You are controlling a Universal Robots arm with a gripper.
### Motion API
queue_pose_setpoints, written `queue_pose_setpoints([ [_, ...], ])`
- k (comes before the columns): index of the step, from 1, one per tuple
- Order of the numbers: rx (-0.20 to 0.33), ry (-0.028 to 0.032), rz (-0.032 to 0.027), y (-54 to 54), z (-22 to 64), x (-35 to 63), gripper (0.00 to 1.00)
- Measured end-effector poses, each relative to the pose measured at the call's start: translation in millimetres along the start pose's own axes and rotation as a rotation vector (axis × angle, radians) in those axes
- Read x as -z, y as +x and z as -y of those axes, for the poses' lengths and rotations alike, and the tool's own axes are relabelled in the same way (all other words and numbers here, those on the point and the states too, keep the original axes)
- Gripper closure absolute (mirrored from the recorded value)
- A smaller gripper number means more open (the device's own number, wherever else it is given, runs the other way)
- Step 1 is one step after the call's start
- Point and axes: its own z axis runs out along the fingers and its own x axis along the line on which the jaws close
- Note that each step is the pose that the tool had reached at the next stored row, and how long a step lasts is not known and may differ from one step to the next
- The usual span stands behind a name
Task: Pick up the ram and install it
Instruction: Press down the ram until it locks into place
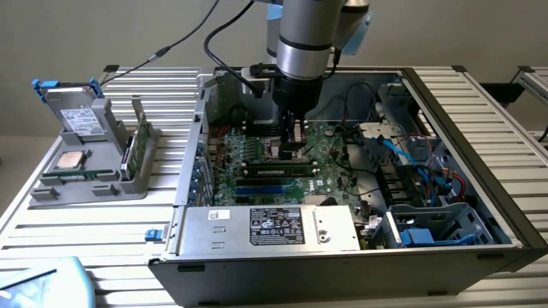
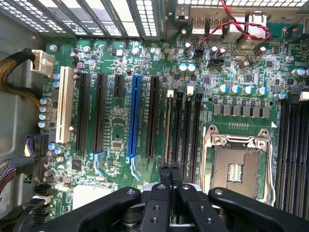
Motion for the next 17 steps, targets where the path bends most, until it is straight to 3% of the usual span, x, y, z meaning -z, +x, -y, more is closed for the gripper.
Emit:
queue_pose_setpoints([
  [2, -0.013, -0.0012, 0.0011, 0.0, 0.0, -0.2, 0.9],
  [17, -0.281, -0.0213, 0.0231, -0.2, 0.3, -2.9, 0.9],
])
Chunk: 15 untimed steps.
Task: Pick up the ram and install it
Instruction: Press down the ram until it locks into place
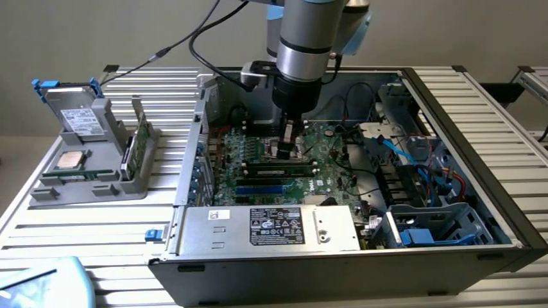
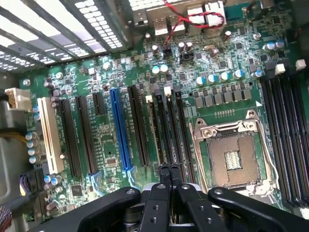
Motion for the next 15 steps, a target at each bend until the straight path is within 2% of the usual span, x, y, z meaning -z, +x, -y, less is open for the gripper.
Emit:
queue_pose_setpoints([
  [15, -0.238, -0.0182, 0.0234, -0.6, 0.6, -7.6, 0.9],
])
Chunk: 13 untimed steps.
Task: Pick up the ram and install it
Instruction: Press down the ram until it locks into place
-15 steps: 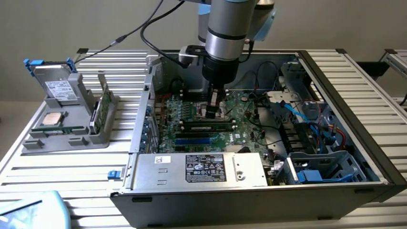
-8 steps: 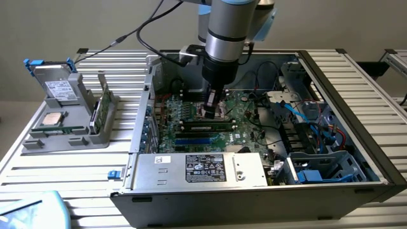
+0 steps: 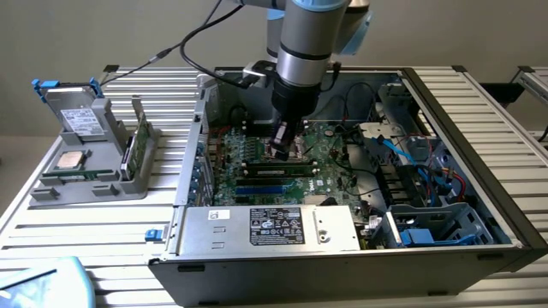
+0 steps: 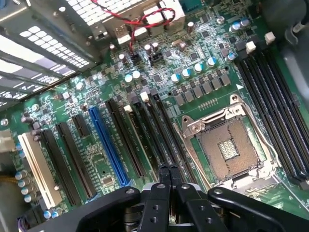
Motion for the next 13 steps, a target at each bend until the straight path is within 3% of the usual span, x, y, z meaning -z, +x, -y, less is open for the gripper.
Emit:
queue_pose_setpoints([
  [13, -0.212, -0.0156, 0.019, -0.2, 0.2, -3.0, 0.9],
])
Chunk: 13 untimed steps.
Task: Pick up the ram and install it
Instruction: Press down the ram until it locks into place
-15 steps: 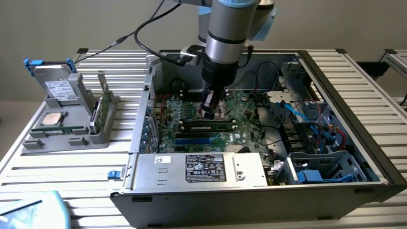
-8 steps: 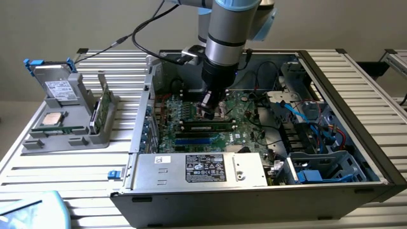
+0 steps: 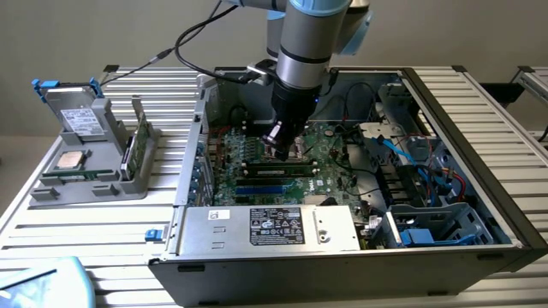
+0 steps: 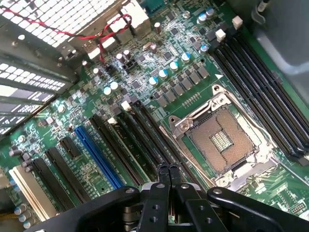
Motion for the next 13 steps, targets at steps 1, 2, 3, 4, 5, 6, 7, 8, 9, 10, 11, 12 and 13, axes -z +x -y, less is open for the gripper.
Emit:
queue_pose_setpoints([
  [1, -0.015, -0.001, 0.0013, 0.0, 0.0, 0.0, 0.9],
  [2, -0.03, -0.002, 0.0025, 0.0, 0.0, 0.0, 0.9],
  [3, -0.044, -0.0029, 0.0037, 0.0, 0.0, 0.0, 0.9],
  [4, -0.056, -0.0035, 0.005, 0.0, 0.0, 0.0, 0.9],
  [5, -0.069, -0.0036, 0.0068, 0.0, 0.0, 0.0, 0.9],
  [6, -0.081, -0.0031, 0.0089, 0.0, 0.1, 0.0, 0.9],
  [7, -0.092, -0.0021, 0.0115, 0.0, 0.1, 0.0, 0.9],
  [8, -0.103, -0.0003, 0.0146, 0.0, 0.0, 0.0, 0.9],
  [9, -0.113, 0.002, 0.018, -0.1, 0.0, 0.0, 0.9],
  [10, -0.123, 0.0047, 0.0218, -0.1, 0.0, 0.0, 0.9],
  [11, -0.133, 0.0076, 0.026, -0.2, -0.1, 0.0, 0.9],
  [12, -0.144, 0.0104, 0.03, -0.2, -0.1, 0.0, 0.9],
  [13, -0.155, 0.0131, 0.0339, -0.2, -0.2, 0.0, 0.9],
])
